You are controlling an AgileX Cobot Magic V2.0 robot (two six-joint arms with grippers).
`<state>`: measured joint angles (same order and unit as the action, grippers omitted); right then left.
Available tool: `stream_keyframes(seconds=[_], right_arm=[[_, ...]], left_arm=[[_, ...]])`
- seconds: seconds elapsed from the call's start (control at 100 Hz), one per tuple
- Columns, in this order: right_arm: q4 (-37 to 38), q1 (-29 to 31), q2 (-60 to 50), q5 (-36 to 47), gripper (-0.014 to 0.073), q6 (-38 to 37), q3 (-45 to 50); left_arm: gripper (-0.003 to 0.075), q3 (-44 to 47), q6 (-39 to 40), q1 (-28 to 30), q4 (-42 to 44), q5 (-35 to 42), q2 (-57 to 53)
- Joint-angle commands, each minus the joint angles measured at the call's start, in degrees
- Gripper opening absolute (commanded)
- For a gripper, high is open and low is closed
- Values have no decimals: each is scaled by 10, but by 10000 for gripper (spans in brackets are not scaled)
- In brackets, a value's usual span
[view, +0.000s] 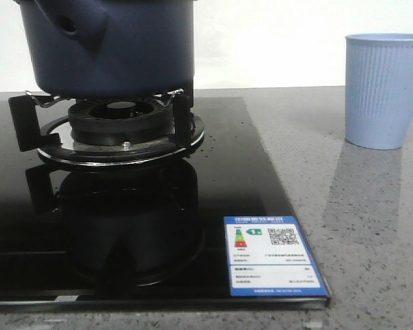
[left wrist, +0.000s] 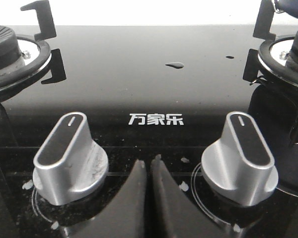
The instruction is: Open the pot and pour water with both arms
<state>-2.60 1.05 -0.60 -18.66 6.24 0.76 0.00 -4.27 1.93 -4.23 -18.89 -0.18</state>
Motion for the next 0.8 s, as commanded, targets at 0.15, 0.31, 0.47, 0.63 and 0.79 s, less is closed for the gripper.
stream_keyframes(seconds=[0.15, 0.31, 0.47, 0.63, 0.79], right_arm=[[1, 3, -11, 65, -66, 3, 4], [-40, 3, -11, 174, -66, 3, 4], [-183, 3, -11, 244, -66, 3, 4], [-310, 3, -11, 249, -66, 3, 4], [-406, 3, -11, 244, -66, 3, 4]], left_arm=[[-19, 22, 5, 2, 12, 30, -15], [-20, 22, 5, 2, -82, 67, -15], [-19, 22, 5, 2, -306, 135, -15], [-20, 22, 5, 2, -475, 136, -15], [-20, 22, 5, 2, -526, 133, -15]])
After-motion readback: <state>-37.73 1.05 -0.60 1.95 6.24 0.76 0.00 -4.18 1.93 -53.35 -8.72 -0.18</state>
